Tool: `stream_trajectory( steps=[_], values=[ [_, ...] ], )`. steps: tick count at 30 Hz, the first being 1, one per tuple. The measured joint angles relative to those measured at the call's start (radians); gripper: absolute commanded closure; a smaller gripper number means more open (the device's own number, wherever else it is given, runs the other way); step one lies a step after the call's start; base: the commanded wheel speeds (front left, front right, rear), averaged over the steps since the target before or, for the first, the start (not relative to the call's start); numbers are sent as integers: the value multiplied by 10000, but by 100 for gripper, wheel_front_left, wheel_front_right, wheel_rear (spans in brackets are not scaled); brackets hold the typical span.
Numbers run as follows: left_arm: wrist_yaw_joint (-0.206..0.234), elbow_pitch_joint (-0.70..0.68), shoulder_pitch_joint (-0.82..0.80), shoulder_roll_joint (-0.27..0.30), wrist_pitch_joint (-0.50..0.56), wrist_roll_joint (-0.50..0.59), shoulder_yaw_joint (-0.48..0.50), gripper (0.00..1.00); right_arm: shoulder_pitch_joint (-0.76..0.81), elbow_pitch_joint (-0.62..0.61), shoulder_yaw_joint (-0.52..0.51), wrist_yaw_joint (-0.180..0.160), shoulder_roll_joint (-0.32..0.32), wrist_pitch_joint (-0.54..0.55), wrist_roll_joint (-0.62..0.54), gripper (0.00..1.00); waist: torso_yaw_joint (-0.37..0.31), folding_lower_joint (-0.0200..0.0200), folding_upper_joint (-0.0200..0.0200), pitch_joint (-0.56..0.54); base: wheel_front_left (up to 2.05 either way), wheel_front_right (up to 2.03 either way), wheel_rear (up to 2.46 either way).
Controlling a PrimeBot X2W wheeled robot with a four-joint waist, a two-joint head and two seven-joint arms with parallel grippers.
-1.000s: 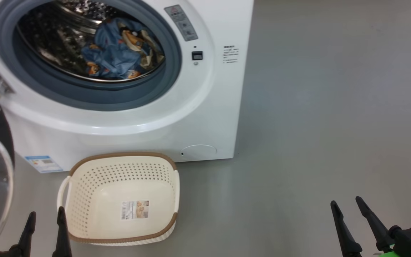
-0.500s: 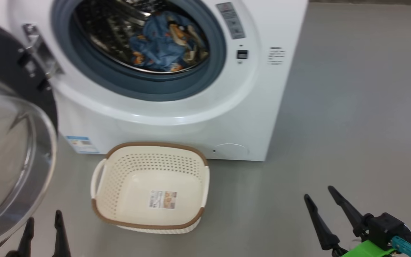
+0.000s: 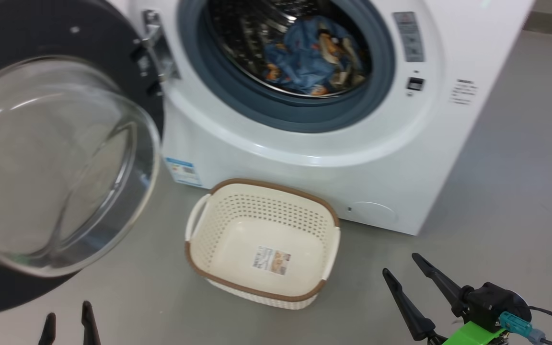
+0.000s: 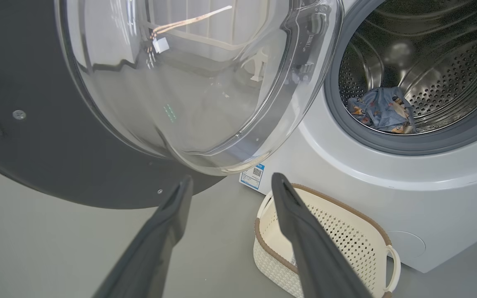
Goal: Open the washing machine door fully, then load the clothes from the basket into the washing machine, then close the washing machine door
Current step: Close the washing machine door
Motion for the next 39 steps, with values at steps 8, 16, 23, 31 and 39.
stream_trajectory(
  steps=[8,16,23,31,39],
  values=[
    [171,-54,141,0,0,-251,-313,0,-188,92,280,0,-25,0,132,0,1035,0,0,-96,0,0,0],
    [343,-127,358,4,0,-466,-564,0,-193,174,366,0,-23,0,171,0,1635,0,0,-201,0,0,0],
    [395,-186,359,4,2,-548,-631,0,-193,184,435,0,-17,0,173,0,1792,0,0,-285,0,0,0],
    [393,-479,357,2,2,-849,-535,65,-194,184,495,0,-10,0,205,0,1811,0,0,-262,0,0,0],
    [-635,-2581,-29,-19,0,-1618,1400,100,-176,115,153,0,52,0,226,0,1827,0,0,-168,0,0,0]
  ],
)
